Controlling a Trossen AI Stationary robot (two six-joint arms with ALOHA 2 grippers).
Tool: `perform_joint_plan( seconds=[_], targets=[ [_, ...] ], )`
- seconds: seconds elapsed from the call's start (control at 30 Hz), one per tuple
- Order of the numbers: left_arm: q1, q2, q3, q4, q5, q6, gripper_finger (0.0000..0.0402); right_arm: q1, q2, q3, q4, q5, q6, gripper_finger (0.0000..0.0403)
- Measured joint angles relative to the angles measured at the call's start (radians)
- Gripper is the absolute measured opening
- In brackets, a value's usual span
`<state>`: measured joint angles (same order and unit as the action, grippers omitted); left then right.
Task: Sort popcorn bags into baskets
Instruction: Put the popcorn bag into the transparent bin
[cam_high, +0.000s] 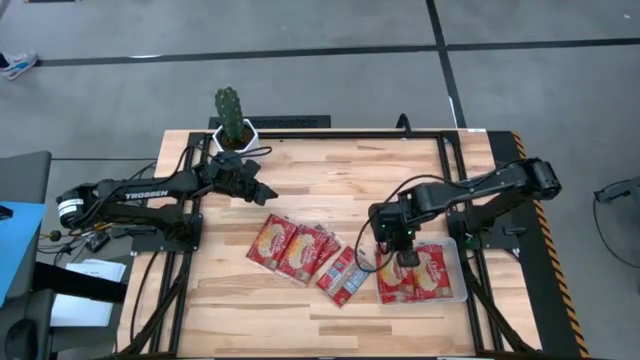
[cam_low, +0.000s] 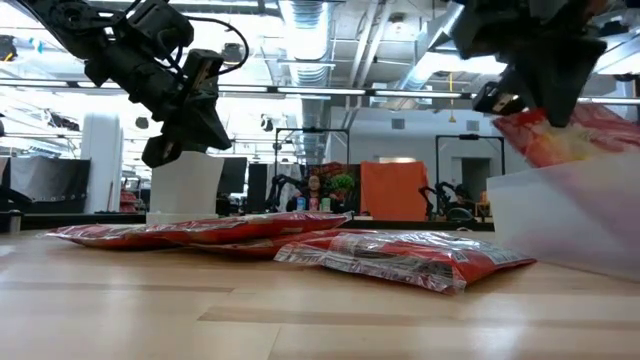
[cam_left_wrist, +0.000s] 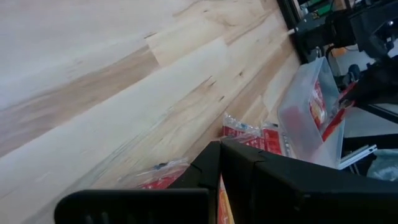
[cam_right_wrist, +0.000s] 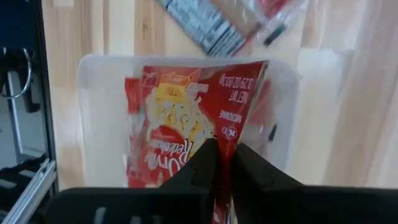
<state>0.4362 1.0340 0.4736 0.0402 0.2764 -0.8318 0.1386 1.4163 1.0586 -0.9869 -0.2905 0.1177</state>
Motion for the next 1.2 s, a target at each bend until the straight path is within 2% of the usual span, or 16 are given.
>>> perform_joint_plan(
  seconds=[0.2,0.47,0.57,0.77,0.9,1.03,1.2],
  targets=[
    [0.0,0.0,0.0,-0.002,0.001,-0.001,0.0,0.012,0.011,0.0,0.001,-0.005,0.024,0.0098],
    [0.0,0.0,0.0,-0.007,0.011,0.0,0.0,0.01,0.011,0.001,-0.001,-0.005,0.042,0.0204],
    [0.0,0.0,0.0,-0.006,0.036,0.001,0.0,-0.004,0.008,0.016,-0.012,-0.004,0.043,0.0232],
    [-0.006,0.0,0.0,0.004,0.101,0.027,0.0,-0.097,-0.043,0.087,-0.033,0.006,0.044,0.0243],
    [-0.069,0.0,0.0,0.001,0.099,0.048,0.0,-0.176,-0.066,0.113,0.018,0.068,0.074,0.0237],
    [-0.2,0.0,0.001,-0.004,-0.004,0.056,0.0,-0.238,-0.038,0.115,0.178,0.081,0.077,0.0235],
    [-0.402,0.0,0.001,-0.004,-0.19,0.004,0.0,-0.273,0.087,0.115,0.41,0.082,0.078,0.0235]
  ],
)
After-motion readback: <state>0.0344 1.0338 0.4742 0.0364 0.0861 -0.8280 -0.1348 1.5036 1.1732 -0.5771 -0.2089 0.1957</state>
